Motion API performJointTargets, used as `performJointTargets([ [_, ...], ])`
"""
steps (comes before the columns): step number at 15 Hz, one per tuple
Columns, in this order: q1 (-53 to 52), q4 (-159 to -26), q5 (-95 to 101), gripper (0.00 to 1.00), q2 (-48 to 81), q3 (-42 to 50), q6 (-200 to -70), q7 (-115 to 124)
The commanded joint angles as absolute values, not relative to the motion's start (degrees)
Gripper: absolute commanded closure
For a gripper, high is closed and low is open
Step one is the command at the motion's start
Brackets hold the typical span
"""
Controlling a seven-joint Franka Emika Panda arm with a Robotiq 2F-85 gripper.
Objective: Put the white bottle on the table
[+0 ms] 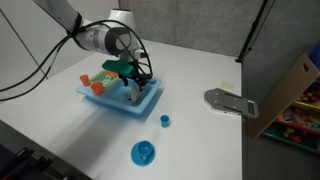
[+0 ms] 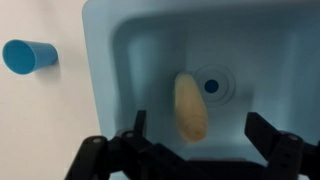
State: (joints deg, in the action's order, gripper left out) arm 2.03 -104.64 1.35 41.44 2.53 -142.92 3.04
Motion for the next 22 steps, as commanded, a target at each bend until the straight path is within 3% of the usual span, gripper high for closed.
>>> performJointTargets([
  [1,1.24,-101.80,1.55,0.25,43.78,3.30,-142.75,3.92],
  [3,0.80,-101.23,1.72,0.34,44.39,3.76,-142.72,4.54],
  [10,-0.31,-102.30,1.81,0.90,41.46,5.58,-140.64,8.01],
  [22,-0.32,-108.76,2.28,0.91,28.26,7.43,-130.45,11.71],
])
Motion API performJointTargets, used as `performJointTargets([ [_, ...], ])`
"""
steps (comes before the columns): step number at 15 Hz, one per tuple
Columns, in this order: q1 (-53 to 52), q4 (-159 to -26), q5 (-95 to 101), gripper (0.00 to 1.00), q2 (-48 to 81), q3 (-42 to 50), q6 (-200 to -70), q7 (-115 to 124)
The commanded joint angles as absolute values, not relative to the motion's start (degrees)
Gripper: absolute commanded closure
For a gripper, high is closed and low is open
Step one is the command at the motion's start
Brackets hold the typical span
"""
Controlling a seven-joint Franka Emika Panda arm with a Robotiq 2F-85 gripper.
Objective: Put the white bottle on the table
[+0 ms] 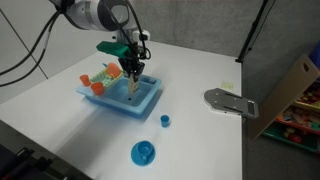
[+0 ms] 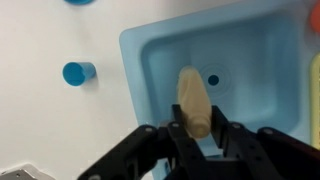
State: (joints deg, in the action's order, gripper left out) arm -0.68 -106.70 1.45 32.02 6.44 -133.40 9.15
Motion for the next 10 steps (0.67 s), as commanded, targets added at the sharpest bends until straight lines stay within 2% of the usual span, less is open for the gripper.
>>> performJointTargets([
  [1,-0.02,-108.50,2.27,0.91,27.87,7.86,-129.47,12.42],
  [10,6.10,-103.87,0.48,0.91,30.70,11.02,-124.81,14.92],
])
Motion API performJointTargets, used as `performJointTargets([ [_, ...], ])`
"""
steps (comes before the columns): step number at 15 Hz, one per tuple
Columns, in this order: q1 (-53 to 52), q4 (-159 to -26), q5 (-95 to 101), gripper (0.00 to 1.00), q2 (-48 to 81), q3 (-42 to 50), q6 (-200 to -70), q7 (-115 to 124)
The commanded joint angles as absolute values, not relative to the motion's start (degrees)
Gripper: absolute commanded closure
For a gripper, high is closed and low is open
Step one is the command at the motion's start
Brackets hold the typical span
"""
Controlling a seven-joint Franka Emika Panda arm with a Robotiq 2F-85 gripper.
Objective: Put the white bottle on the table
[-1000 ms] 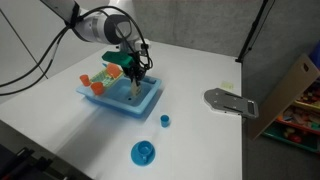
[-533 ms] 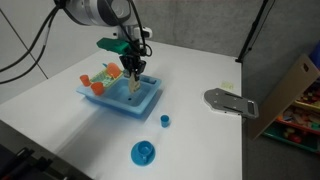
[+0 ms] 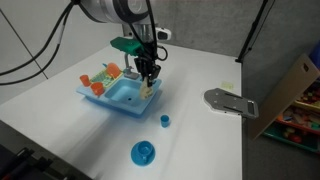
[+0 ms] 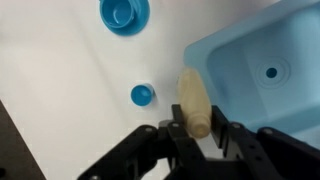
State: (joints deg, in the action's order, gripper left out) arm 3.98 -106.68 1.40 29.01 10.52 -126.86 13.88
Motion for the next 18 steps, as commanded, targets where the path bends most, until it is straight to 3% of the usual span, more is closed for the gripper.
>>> performJointTargets([
  [1,7.01,-103.30,0.11,0.91,31.26,11.13,-124.62,14.64],
  [15,13.82,-96.60,-7.28,0.92,38.04,11.75,-126.54,14.36],
  [16,13.80,-96.56,-7.39,0.68,38.12,11.73,-126.55,14.36],
  [18,13.73,-96.67,-7.38,0.68,38.16,11.72,-126.55,14.36],
])
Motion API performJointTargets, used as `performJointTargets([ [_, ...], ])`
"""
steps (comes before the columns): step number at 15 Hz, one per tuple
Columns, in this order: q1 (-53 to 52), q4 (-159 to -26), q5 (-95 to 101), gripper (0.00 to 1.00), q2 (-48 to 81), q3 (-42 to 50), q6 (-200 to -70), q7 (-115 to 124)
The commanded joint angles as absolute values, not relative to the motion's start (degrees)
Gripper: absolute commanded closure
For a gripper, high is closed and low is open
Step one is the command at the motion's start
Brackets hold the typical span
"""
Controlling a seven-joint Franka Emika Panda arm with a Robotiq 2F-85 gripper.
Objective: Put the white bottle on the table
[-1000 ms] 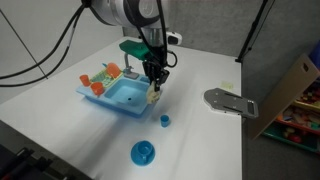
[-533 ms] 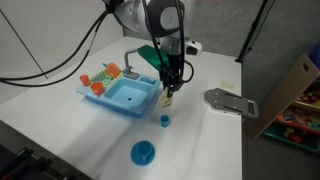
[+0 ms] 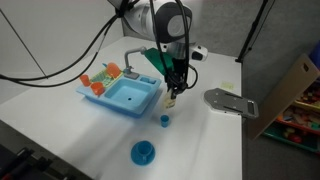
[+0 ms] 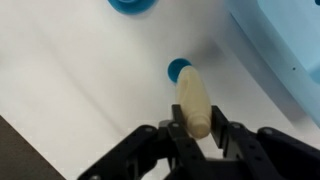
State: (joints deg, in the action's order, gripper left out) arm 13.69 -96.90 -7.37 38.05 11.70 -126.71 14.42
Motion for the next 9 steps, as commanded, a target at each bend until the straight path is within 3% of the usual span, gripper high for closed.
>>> performJointTargets([
  [1,13.73,-96.68,-7.38,0.68,38.17,11.73,-126.55,14.36],
  [2,13.74,-96.68,-7.38,0.68,38.17,11.74,-126.55,14.37],
  [3,13.05,-97.08,-7.41,0.92,38.30,11.96,-128.60,15.88],
  [9,11.91,-95.53,-7.71,0.92,41.00,12.15,-131.84,19.10],
])
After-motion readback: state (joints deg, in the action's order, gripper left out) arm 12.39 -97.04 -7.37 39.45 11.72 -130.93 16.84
